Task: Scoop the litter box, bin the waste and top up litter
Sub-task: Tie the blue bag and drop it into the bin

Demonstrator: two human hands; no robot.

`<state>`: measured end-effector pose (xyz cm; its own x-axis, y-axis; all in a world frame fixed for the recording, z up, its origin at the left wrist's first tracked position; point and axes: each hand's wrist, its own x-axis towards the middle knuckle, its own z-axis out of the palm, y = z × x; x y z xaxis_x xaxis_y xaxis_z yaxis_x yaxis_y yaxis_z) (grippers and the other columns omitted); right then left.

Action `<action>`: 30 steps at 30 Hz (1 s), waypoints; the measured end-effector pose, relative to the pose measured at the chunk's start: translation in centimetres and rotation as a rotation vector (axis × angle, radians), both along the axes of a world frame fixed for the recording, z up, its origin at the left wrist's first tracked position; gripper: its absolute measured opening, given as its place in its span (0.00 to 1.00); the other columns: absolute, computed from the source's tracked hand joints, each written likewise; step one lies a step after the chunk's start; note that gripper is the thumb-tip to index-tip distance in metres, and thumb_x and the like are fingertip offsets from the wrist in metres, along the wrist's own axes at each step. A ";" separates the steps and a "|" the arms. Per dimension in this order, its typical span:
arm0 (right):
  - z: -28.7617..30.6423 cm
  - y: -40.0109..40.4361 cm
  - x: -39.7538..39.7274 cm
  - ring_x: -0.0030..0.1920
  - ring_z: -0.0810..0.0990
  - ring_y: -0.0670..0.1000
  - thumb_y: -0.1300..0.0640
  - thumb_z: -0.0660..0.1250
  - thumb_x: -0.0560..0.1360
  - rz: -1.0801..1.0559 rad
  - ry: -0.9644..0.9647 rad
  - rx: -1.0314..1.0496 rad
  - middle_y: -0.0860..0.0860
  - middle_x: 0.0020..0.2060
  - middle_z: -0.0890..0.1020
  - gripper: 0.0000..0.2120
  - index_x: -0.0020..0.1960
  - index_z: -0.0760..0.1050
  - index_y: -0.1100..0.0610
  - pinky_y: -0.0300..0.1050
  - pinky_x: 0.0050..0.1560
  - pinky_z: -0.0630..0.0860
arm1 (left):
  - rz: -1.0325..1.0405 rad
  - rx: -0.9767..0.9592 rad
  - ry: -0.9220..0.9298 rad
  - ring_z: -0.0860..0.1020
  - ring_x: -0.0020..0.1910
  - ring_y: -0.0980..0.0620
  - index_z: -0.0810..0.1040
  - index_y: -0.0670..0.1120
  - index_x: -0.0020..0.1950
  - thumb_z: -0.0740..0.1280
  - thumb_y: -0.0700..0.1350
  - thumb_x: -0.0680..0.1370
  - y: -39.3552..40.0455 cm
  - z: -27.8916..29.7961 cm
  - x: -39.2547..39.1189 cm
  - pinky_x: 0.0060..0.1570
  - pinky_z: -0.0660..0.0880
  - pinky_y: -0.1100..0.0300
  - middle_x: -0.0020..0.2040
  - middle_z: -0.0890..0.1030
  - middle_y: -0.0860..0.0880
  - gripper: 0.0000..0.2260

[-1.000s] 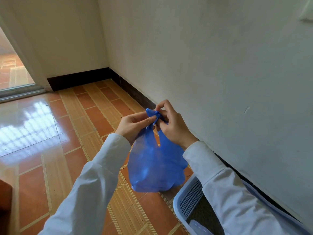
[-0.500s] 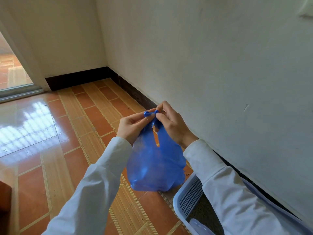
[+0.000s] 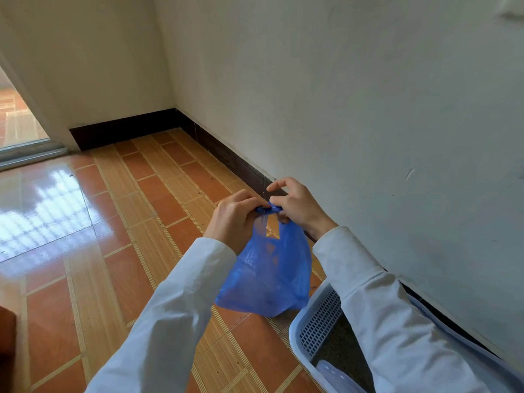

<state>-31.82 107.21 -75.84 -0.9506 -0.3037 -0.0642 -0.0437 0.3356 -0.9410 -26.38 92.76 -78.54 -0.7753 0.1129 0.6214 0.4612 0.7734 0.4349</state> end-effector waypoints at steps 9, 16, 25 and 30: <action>0.0 0.1 0.4 0.38 0.74 0.49 0.52 0.68 0.76 0.125 0.260 0.017 0.55 0.38 0.75 0.12 0.42 0.72 0.60 0.41 0.42 0.72 | -0.049 0.732 -0.740 0.73 0.33 0.51 0.81 0.40 0.47 0.61 0.40 0.81 -1.1 0.4 -0.5 0.38 0.71 0.58 0.36 0.77 0.47 0.10; 0.2 -0.7 1.1 0.31 0.74 0.45 0.50 0.67 0.77 0.037 0.357 0.064 0.45 0.27 0.77 0.15 0.34 0.76 0.56 0.39 0.36 0.72 | -0.038 1.067 -0.724 0.83 0.43 0.55 0.83 0.49 0.47 0.65 0.46 0.78 -1.1 1.1 0.2 0.46 0.79 0.59 0.43 0.85 0.51 0.07; -1.5 1.5 -0.1 0.28 0.73 0.41 0.55 0.66 0.76 -0.391 0.243 0.115 0.45 0.26 0.78 0.14 0.35 0.80 0.62 0.30 0.30 0.66 | 0.449 1.272 -0.471 0.78 0.43 0.52 0.84 0.50 0.42 0.71 0.42 0.74 -3.7 -1.3 -0.6 0.47 0.77 0.61 0.39 0.82 0.50 0.04; -4.5 3.7 -0.1 0.28 0.73 0.44 0.56 0.66 0.76 -0.516 0.095 0.192 0.47 0.27 0.77 0.14 0.37 0.81 0.62 0.33 0.27 0.64 | 0.610 1.325 -0.552 0.76 0.37 0.54 0.83 0.48 0.46 0.70 0.41 0.75 -4.8 -5.4 -0.5 0.40 0.74 0.65 0.36 0.80 0.50 0.03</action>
<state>-31.95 110.92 -80.29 -0.9773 0.2109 0.0207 0.0899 0.5010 -0.8607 -26.88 87.95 -83.92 -0.6551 -0.6705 -0.3482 -0.2095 -0.2816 0.9364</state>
